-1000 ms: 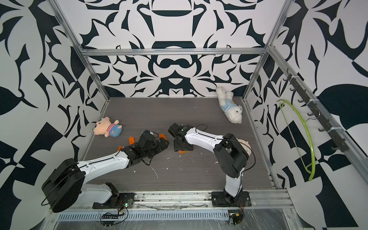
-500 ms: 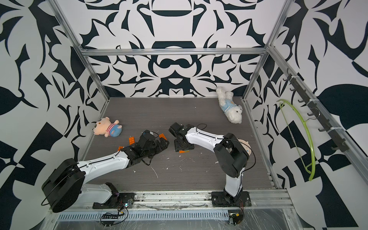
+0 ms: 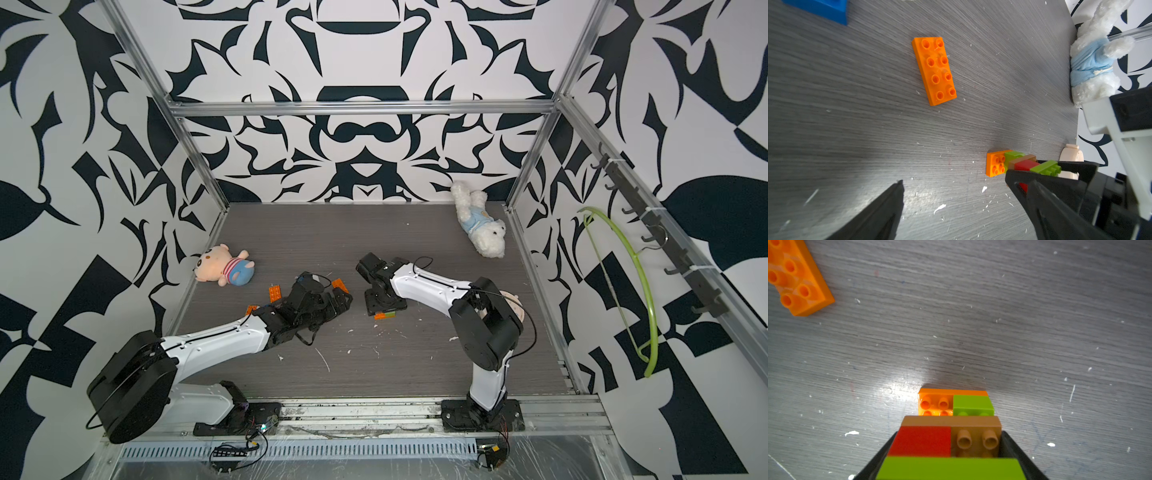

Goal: Assemble the number 5 with lego
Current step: Assemble the lego brick with the lego brick.

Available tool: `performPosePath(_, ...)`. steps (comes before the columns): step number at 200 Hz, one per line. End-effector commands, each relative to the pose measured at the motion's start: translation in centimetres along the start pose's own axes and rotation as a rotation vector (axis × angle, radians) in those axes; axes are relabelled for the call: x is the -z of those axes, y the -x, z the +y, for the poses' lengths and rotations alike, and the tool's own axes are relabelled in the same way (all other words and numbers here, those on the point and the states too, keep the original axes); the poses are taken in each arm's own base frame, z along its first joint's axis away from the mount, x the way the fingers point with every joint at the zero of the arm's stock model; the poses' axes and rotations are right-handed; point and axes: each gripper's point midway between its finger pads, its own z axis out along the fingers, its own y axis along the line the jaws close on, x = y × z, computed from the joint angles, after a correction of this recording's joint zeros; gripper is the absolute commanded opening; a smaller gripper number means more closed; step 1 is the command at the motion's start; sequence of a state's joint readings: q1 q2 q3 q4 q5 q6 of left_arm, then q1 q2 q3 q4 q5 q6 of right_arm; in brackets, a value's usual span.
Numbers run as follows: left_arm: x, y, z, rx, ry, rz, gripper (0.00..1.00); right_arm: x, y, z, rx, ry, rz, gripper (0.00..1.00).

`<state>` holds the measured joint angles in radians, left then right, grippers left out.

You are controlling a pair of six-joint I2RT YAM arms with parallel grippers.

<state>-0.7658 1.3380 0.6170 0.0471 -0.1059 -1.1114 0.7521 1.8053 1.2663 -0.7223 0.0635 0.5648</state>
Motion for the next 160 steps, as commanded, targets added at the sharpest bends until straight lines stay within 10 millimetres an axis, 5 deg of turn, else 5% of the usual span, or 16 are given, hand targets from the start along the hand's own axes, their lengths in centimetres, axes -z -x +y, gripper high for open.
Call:
performPosePath(1,0.4,0.5,-0.4,0.008,-0.002,-0.013,0.99,0.5,-0.5,-0.4,-0.007,-0.005,0.006,0.62)
performPosePath(160,0.4,0.4,-0.3,0.007,-0.001,-0.008,0.99,-0.7,-1.4,-0.5,-0.018,-0.005,0.046,0.63)
